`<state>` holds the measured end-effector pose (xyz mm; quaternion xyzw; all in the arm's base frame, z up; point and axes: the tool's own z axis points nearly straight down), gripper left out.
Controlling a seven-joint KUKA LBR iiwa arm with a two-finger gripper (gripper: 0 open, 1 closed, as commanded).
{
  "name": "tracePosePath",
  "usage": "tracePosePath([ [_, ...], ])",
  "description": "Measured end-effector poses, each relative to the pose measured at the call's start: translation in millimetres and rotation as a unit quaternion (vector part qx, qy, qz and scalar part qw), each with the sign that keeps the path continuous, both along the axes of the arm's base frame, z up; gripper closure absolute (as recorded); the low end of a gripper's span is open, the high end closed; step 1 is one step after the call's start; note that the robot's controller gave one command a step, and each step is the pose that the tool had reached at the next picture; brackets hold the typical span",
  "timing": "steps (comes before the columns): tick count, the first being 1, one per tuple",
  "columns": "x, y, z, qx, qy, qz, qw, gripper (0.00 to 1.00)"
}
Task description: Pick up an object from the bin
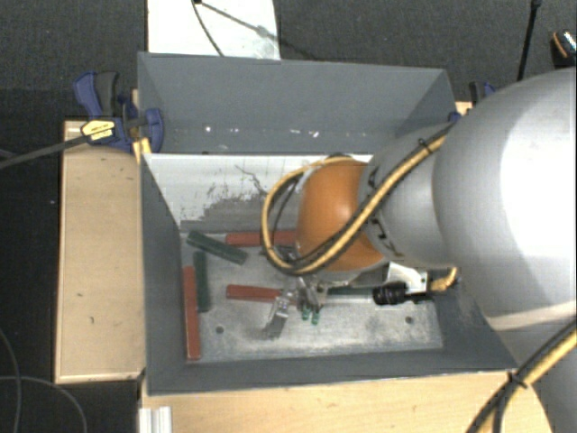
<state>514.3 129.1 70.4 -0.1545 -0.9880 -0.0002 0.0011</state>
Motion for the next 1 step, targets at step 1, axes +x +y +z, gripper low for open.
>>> tracePosePath([
  [1, -7.4, 32.5, -0.3, 0.0, -0.0023, -0.082, 0.9966, 0.0],
])
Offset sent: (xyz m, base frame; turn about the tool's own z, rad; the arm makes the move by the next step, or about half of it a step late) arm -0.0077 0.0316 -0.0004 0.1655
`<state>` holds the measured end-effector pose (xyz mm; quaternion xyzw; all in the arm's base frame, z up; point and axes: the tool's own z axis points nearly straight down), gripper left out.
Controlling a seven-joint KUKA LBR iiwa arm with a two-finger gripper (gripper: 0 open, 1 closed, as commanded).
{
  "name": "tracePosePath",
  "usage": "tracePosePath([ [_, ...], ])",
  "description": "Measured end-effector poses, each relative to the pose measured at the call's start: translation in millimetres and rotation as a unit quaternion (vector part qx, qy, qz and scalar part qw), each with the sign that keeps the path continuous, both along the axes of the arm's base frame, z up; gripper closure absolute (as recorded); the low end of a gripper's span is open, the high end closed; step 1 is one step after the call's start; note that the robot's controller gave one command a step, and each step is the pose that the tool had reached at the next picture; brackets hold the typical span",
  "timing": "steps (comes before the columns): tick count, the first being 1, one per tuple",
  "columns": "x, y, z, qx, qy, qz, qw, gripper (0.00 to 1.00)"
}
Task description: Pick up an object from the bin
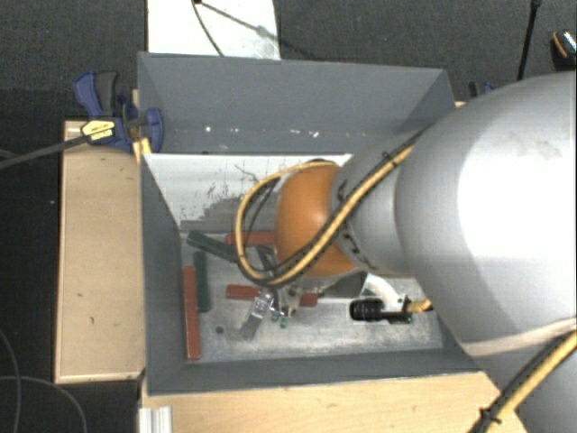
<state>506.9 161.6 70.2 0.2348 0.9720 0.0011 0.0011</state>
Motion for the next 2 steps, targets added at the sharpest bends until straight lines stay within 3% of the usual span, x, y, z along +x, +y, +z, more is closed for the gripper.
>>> tracePosePath([
  [1, 0.2, -0.8, 0.0, 0.0, -0.0001, -0.002, 1.0, 1.0],
  [2, 1.9, -0.7, 56.0, 0.0, -0.0016, 0.0, 1.0, 1.0],
])
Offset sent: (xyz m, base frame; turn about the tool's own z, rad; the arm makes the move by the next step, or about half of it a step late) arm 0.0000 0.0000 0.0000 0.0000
